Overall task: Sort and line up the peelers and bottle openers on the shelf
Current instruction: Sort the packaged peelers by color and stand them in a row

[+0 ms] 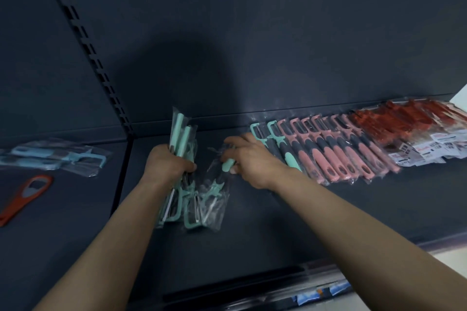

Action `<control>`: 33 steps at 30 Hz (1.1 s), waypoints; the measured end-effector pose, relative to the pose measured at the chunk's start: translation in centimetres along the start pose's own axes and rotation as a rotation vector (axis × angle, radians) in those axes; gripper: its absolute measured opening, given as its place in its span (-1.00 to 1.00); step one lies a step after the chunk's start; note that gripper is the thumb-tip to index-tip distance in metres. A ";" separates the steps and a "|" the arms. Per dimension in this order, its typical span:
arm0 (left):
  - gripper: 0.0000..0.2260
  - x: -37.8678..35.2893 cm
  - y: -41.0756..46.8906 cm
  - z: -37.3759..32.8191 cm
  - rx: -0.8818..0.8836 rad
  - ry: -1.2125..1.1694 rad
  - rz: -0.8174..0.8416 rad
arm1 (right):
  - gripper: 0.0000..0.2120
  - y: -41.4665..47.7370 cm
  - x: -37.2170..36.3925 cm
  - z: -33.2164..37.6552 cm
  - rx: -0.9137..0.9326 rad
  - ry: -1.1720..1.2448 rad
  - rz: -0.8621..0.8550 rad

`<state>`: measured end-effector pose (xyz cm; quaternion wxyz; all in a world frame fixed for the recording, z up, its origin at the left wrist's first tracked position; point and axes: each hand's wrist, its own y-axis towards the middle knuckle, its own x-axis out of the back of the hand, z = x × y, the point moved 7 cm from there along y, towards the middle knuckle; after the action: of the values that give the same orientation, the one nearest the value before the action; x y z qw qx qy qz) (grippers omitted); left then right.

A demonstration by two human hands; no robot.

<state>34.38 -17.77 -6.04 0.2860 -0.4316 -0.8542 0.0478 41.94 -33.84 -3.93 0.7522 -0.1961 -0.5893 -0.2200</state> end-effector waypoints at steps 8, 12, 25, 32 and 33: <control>-0.73 5.4 0.2 1.4 -0.015 0.122 -0.125 | -0.86 1.3 -0.3 2.1 0.000 -0.096 0.017; -0.62 5.7 -0.2 1.5 -0.032 0.260 -0.089 | -0.83 1.3 0.3 2.5 -0.027 -0.119 0.016; -0.86 3.6 -0.1 0.7 0.009 0.015 0.144 | -0.76 -2.7 2.1 1.6 -0.386 -0.021 -0.224; -0.78 0.5 -0.9 -1.0 -0.035 -0.058 0.257 | -0.60 -5.5 2.4 0.7 -0.559 -0.224 -0.335; -0.77 0.2 -1.0 -1.1 -0.042 -0.054 0.263 | -0.62 -5.5 2.1 0.9 -0.560 -0.223 -0.335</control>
<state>34.16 -18.38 -4.70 0.2451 -0.5441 -0.7986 0.0784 38.58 -38.05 -1.47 0.5536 -0.3181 -0.6088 -0.4709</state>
